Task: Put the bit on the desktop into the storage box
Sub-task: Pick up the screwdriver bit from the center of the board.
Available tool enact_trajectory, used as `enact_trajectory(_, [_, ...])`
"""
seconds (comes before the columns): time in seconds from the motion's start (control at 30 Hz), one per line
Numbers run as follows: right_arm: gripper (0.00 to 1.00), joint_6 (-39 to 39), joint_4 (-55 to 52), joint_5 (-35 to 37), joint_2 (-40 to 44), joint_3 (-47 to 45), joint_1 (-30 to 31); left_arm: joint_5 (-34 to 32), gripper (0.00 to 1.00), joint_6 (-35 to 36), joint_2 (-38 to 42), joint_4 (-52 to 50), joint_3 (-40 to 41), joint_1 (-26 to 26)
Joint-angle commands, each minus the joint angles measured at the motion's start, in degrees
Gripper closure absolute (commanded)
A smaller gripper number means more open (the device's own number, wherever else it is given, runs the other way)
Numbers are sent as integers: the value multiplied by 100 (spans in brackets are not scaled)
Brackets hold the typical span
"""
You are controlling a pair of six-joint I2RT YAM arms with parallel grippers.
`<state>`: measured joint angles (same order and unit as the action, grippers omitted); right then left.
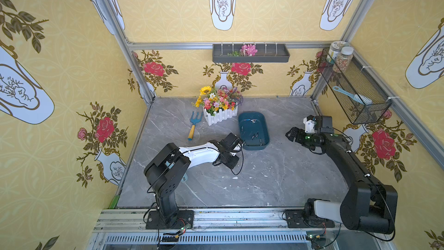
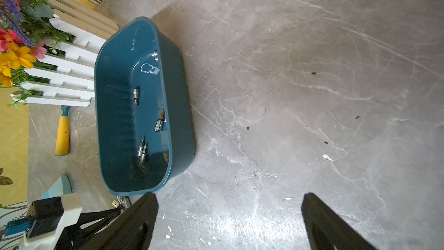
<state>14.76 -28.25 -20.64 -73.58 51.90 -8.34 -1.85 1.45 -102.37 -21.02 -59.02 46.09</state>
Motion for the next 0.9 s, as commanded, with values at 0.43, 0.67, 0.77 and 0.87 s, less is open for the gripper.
enact_trajectory(0.43, [3, 22, 241, -57, -15, -10, -36, -281, 82, -103, -248, -137, 104, 167])
enact_trajectory(0.67, [3, 26, 248, -45, 10, -4, -54, -288, 87, -110, -122, -146, 104, 190])
enact_trajectory(0.77, [3, 24, 244, -45, 13, -18, -58, -268, 89, -128, -54, -148, 102, 208])
enact_trajectory(0.87, [3, 29, 245, -45, 10, -20, -65, -242, 89, -139, 21, -133, 112, 217])
